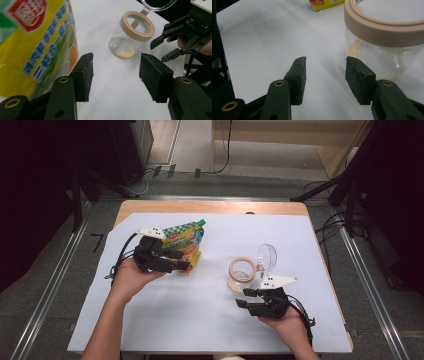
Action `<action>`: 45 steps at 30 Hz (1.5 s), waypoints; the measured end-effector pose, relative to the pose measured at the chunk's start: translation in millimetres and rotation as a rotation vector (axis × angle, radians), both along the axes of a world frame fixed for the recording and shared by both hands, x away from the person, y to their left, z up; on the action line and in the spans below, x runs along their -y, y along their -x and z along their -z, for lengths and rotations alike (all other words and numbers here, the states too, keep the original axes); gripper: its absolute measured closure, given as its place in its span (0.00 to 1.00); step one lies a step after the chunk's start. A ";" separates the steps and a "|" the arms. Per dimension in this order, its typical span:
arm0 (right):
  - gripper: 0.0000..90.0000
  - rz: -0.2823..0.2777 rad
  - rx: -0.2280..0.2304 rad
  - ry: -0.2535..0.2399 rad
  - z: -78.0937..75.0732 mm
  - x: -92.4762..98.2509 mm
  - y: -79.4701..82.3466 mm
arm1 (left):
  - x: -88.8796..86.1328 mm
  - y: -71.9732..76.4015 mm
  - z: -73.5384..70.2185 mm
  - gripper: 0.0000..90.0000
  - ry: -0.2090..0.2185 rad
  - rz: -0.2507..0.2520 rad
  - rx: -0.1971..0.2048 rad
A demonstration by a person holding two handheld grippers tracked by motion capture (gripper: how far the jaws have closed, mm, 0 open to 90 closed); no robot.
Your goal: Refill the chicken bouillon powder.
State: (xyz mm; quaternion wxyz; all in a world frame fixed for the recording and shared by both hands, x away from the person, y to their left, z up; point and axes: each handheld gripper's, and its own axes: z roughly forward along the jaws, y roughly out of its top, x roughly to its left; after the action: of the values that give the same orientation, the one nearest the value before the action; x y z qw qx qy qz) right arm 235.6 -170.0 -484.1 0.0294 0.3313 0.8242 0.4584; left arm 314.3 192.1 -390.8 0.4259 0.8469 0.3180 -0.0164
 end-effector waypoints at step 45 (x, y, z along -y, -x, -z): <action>0.58 -0.047 -0.004 0.009 5.7 -19.7 2.2 | -19.7 -20.5 19.0 0.73 -0.011 -0.146 0.003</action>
State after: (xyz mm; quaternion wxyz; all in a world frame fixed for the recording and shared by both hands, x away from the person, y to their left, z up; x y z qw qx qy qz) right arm 233.4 -150.3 -489.7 0.0184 0.3125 0.8339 0.4546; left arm 334.8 211.8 -409.8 0.4216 0.8238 0.3785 0.0175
